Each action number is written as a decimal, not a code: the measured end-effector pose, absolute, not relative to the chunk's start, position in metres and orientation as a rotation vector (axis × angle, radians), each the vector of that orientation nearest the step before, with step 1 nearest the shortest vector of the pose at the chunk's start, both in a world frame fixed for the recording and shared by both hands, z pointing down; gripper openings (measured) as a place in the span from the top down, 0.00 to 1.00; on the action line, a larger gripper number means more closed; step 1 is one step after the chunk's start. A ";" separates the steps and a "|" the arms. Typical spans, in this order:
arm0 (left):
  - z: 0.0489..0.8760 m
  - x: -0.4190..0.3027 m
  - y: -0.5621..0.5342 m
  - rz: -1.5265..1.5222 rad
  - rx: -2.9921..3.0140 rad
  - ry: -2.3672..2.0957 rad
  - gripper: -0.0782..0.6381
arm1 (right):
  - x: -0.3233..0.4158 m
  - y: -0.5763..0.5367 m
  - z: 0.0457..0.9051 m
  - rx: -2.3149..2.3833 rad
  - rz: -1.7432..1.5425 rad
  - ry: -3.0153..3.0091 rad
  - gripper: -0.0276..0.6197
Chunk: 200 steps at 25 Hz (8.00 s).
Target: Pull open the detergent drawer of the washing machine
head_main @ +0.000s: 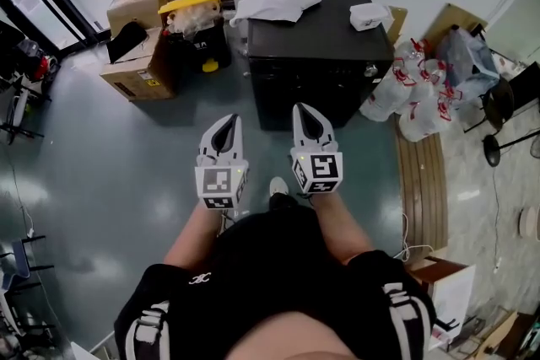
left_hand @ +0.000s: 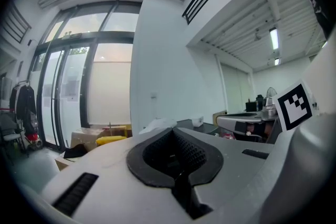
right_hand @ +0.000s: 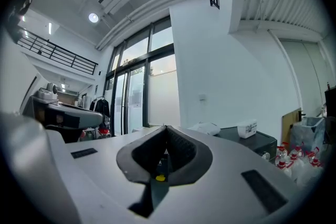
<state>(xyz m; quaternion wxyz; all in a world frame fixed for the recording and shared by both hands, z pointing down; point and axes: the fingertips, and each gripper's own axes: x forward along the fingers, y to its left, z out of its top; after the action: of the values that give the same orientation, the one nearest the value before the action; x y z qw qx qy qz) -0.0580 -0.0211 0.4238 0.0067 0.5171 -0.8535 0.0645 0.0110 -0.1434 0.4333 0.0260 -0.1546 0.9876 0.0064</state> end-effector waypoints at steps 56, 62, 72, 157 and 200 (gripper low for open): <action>0.414 -0.308 -0.155 0.196 2.069 -2.353 0.89 | -0.197 -0.248 0.431 -0.967 0.032 2.993 0.95; 0.417 -0.301 -0.160 0.212 2.049 -2.360 0.89 | -0.189 -0.263 0.427 -0.968 -0.019 2.919 0.45; 0.423 -0.298 -0.167 0.247 2.013 -2.381 0.89 | -0.178 -0.290 0.446 -0.705 -0.645 2.720 0.35; 0.480 -0.352 -0.104 0.264 1.558 -2.493 0.89 | -0.169 -0.279 0.718 -0.034 -1.773 1.968 0.56; 0.479 -0.296 -0.139 0.332 2.346 -1.903 0.89 | -0.028 -0.163 0.723 -0.532 -1.430 1.767 0.66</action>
<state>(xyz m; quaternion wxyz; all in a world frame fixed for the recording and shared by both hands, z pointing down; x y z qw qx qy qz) -0.2960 -0.1387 0.4786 0.0513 0.7709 -0.6255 0.1093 -0.0279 -0.1629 0.7226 0.3929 -0.2097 0.6960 -0.5632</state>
